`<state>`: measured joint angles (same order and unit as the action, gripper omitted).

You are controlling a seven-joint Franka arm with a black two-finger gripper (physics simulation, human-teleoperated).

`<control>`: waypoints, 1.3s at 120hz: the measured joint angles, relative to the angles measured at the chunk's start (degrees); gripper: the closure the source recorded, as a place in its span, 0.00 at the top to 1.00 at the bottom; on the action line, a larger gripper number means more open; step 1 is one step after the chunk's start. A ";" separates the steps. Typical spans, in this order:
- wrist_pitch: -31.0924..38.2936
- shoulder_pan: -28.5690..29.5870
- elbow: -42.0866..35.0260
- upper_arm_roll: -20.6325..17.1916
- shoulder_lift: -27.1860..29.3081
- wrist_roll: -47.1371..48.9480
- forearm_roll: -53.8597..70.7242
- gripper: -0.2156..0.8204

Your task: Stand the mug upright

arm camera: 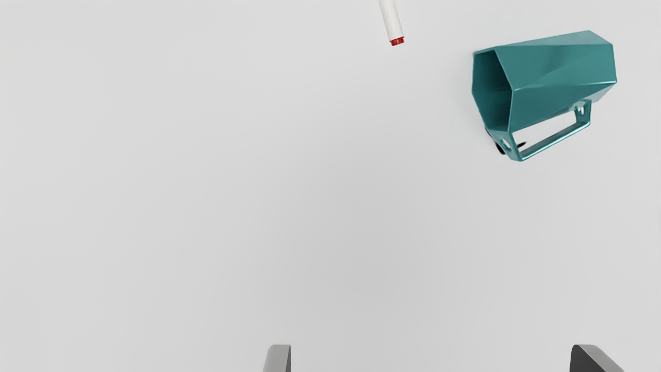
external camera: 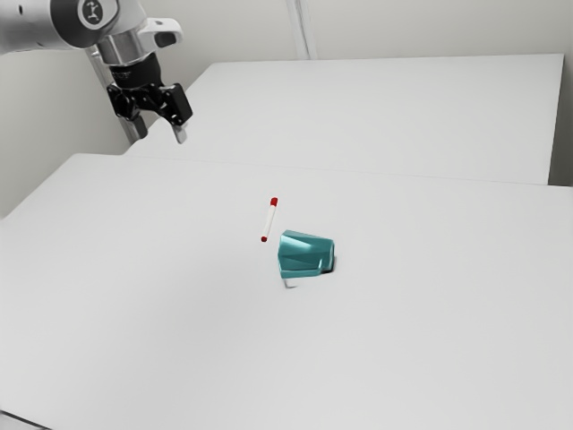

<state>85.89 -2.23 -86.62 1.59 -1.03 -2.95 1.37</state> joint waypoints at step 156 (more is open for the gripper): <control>37.03 1.28 -38.97 5.84 4.37 -24.53 -53.51 0.77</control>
<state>122.92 -0.94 -125.59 7.43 3.35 -27.48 -52.13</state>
